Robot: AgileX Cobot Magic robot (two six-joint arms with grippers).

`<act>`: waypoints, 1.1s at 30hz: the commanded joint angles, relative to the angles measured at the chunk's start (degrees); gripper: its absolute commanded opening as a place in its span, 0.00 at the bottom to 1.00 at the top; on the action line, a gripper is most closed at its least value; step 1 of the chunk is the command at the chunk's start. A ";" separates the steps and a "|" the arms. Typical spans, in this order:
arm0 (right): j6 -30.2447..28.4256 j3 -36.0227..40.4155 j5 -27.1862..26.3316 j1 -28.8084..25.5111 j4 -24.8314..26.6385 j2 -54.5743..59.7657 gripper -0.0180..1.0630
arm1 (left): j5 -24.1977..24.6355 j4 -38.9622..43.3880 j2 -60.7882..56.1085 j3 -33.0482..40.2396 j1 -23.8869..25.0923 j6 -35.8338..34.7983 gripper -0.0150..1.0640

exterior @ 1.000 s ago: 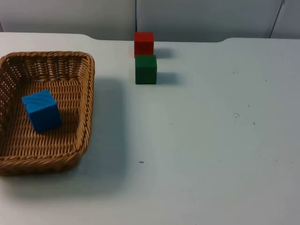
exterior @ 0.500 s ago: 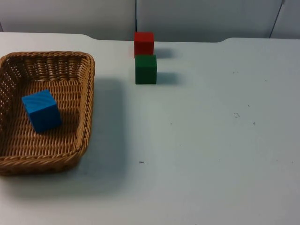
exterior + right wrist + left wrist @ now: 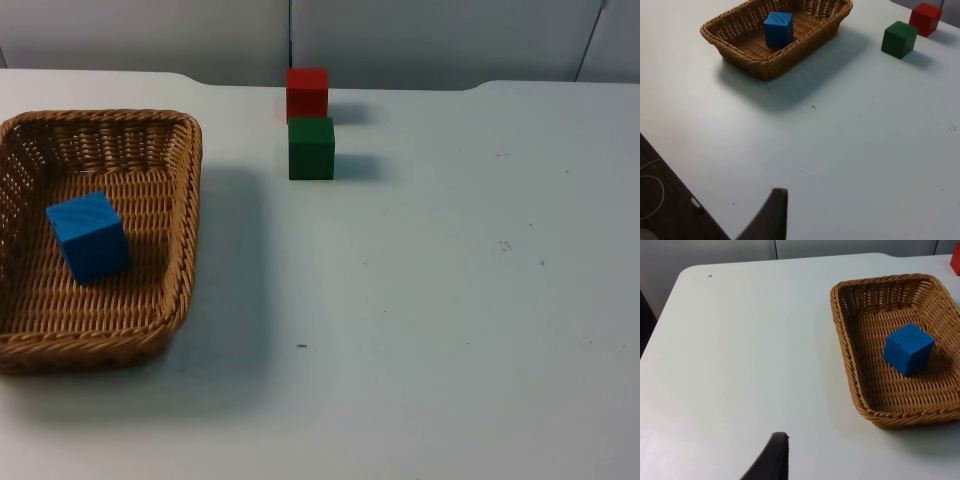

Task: Pick up the basket with the left hand and place the blue cube into the basket with the right hand.

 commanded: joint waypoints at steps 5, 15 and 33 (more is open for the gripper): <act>0.00 0.36 -0.75 0.04 0.22 -0.13 0.99 | -0.12 -0.35 -0.23 0.14 -0.42 0.02 0.99; -0.43 0.25 -0.75 0.04 2.04 -0.13 0.99 | -0.12 -0.35 -0.23 0.14 -0.42 0.02 0.99; -4.34 0.25 -0.75 0.04 3.66 -0.13 0.99 | -0.12 -0.45 -0.23 0.14 -0.42 0.02 0.99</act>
